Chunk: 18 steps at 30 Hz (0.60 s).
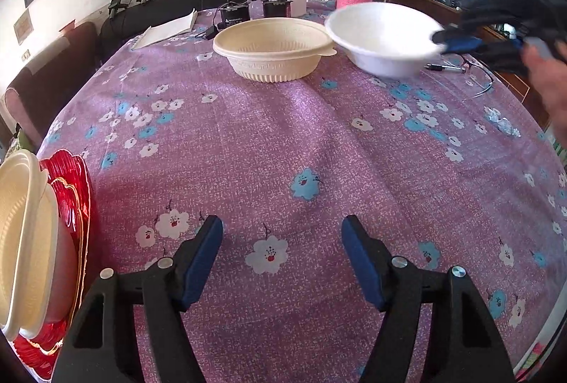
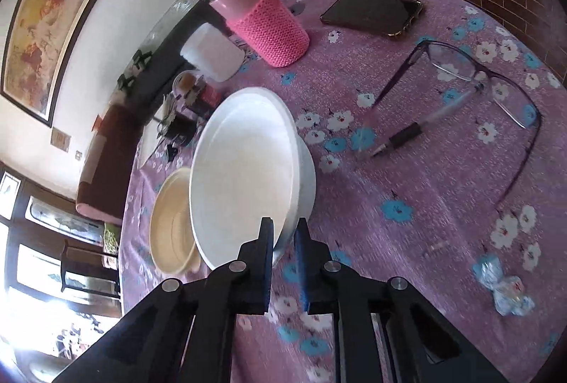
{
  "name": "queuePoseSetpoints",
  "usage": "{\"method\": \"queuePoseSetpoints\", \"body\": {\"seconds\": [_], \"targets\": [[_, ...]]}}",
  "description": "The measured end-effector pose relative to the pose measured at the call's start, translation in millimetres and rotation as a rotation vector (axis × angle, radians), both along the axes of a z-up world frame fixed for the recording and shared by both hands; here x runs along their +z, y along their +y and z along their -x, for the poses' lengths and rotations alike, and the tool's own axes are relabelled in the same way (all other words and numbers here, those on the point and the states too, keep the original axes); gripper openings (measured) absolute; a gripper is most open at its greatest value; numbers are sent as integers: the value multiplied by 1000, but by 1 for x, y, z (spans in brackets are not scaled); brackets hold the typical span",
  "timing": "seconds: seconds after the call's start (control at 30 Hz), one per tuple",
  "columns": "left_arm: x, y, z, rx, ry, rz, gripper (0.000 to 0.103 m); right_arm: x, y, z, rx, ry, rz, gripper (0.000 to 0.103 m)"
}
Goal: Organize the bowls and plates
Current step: 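Close the right gripper on the rim of the white bowl, then lift the white bowl with the right gripper and carry it toward the plate stack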
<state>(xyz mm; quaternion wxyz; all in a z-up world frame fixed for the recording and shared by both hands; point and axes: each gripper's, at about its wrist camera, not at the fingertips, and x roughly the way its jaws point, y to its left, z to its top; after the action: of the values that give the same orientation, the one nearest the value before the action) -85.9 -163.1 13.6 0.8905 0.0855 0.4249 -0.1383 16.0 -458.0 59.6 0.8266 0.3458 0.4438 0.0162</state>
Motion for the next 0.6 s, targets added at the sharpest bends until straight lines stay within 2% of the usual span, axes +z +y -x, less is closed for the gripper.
{"method": "queuePoseSetpoints", "body": {"seconds": [0.17,0.27,0.33,0.53,0.57,0.6], "targets": [[2,7,2,10,5,41,69,10,1,67,101,-34,-4,8],[5,15,8,4,25,96,69,6,5,99,147,-39,-25,8],[7,18,10,-8,50,133,69,2,8,111,171,-32,-52,8],[30,20,15,-36,21,188,69,-1,13,144,246,-67,-209,8],[33,19,14,-57,34,209,69,0,15,148,266,-80,-215,8],[36,16,13,-74,43,219,69,2,16,151,263,-86,-179,8]]}}
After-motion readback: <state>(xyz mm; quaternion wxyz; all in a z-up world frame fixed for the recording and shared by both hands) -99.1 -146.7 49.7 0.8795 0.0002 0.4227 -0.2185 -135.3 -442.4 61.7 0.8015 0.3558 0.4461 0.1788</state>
